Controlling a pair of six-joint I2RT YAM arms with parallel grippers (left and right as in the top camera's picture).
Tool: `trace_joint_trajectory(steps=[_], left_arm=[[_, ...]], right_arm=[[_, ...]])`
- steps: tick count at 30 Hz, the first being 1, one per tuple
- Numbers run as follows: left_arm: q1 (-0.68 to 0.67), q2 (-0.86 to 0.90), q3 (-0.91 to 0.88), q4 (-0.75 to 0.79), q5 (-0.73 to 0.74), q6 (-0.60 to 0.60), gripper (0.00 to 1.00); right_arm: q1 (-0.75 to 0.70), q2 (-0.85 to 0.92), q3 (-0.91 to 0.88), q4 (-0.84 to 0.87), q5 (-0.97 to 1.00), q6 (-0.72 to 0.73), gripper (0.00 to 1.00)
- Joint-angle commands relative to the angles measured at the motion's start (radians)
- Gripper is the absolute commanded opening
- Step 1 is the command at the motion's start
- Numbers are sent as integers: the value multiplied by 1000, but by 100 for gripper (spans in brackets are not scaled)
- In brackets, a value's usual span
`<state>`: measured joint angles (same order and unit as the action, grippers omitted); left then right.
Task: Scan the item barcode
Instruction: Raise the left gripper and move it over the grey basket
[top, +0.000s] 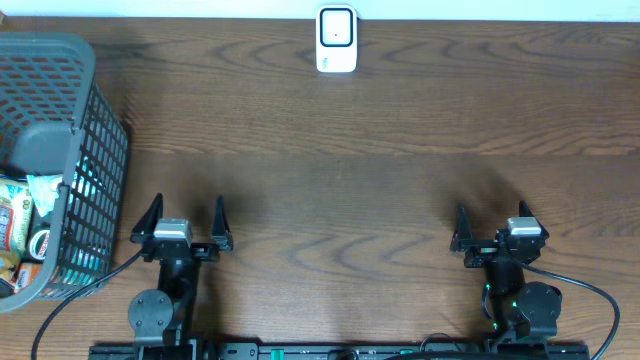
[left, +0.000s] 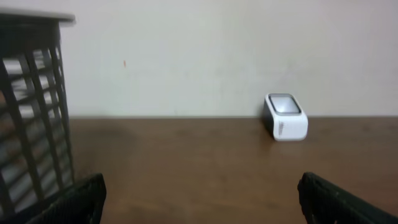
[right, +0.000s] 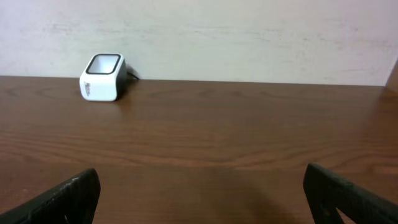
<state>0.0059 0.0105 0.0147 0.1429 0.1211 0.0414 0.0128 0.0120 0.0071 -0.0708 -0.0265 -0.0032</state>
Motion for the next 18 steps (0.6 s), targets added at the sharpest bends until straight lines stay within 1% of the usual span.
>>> trace_joint_trajectory(steps=[1,7,11,13,18], left_arm=[[6,-6,-11,82,-3,74,98],[6,-6,-11,359,-3,189,97],[6,-6,-10,512,-8,217,97],[6,-6,-2,544,-10,217,97],[6,-6,38,547,-10,217,98]], right_arm=[[8,-5,-2,-4,-2,17,99],[8,-5,-2,-4,-2,17,99],[8,-5,-2,-4,-2,17,99],[8,-5,-2,-4,-2,17,99],[8,-5,-2,-4,-2,17,99]])
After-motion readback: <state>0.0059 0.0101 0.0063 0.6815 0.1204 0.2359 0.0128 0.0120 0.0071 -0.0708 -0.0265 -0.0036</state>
